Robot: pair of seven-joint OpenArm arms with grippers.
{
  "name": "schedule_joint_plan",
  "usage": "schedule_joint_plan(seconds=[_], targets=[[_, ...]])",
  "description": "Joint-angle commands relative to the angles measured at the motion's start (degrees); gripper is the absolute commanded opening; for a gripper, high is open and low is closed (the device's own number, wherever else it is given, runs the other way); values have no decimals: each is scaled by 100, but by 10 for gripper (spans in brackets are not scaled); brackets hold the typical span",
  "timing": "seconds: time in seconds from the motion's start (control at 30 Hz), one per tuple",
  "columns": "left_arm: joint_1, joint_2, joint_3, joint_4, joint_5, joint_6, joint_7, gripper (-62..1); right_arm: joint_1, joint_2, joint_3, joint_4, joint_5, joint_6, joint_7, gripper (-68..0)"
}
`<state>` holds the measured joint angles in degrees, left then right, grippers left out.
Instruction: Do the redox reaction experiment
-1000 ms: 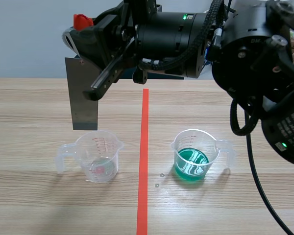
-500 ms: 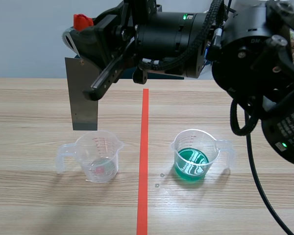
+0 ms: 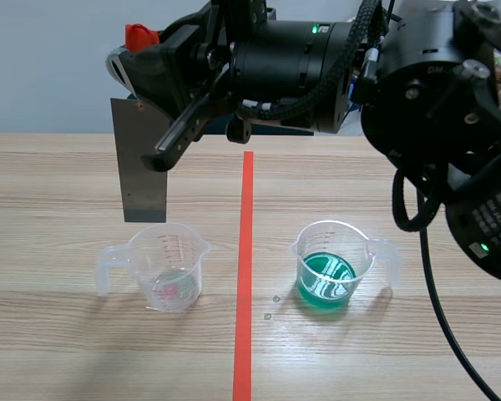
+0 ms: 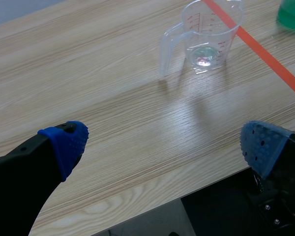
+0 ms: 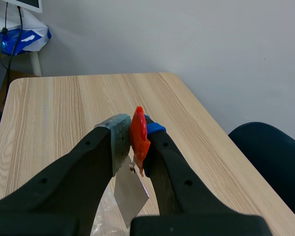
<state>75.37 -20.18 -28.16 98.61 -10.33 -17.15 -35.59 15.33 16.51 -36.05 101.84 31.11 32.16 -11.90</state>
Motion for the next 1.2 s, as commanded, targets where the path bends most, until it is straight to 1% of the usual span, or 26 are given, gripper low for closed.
schedule_joint_plan(seconds=[0.0,0.57,0.73,0.97,1.17], targets=[[7,13,24,76,-59,-17,-90,14,85,-35,52,44,66,-26,129,-655],[7,13,24,76,-98,-35,-101,14,85,-28,52,44,66,-26,127,-655],[7,13,24,76,-98,-35,-101,14,66,66,55,57,66,-66,136,-655],[7,13,24,76,-98,-35,-103,14,52,428,55,66,96,-92,374,-655],[7,15,28,76,-96,-55,-92,14,24,901,245,264,516,-136,407,-655]])
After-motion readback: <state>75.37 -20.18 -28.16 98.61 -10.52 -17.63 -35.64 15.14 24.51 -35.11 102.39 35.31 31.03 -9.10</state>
